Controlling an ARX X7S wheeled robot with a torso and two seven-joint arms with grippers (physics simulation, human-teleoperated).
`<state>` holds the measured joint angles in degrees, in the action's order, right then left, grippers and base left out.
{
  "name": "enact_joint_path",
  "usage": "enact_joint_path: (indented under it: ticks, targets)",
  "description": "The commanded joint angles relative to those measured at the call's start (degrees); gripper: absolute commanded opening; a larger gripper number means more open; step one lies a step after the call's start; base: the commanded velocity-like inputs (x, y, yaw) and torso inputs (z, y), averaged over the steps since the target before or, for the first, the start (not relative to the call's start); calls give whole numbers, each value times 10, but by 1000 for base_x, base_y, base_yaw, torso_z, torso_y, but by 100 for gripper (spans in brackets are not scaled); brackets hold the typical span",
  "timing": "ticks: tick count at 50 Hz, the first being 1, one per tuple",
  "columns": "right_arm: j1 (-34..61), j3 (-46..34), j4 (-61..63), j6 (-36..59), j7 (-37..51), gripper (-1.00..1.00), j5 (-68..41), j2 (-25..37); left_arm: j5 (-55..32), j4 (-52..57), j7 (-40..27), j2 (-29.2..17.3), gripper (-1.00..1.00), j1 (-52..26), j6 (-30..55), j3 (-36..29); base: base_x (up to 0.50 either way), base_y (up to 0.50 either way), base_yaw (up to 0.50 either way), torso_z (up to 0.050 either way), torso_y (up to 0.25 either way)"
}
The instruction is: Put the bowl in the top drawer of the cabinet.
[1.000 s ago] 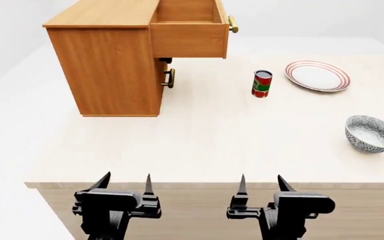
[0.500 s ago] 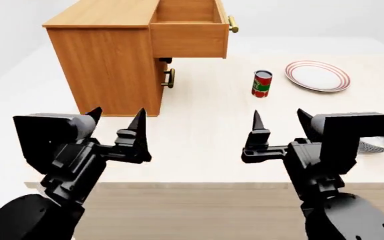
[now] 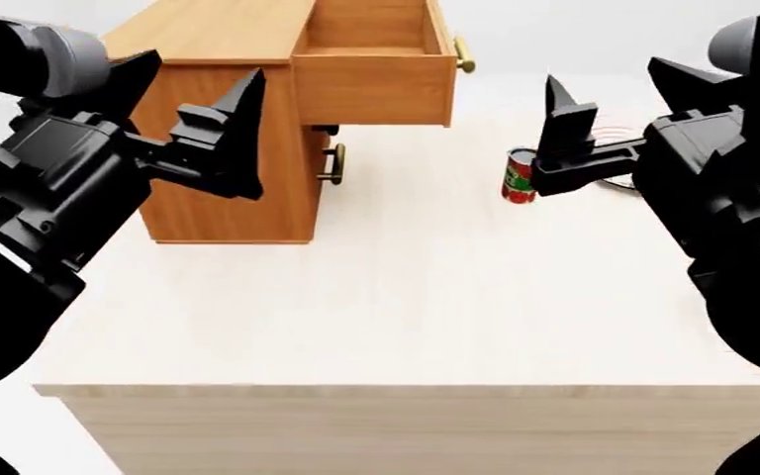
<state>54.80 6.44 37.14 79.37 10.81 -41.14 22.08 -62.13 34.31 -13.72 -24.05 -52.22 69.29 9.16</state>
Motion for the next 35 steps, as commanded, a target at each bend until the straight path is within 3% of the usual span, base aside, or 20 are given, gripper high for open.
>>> enact_joint_path:
  ticks: [1, 21, 35]
  targets:
    - [93, -35, -75, -10, -26, 100, 8, 35, -44, -31, -18, -21, 100, -90, 43, 10, 133, 0, 0, 0, 0]
    - [223, -118, -296, -119, -90, 100, 72, 33, -116, -58, -74, -31, 100, -167, 98, 12, 130, 0, 0, 0, 0]
    - [267, -183, -432, -197, -136, 100, 121, 25, -238, -87, -194, -57, 100, -186, 162, 29, 131, 0, 0, 0, 0]
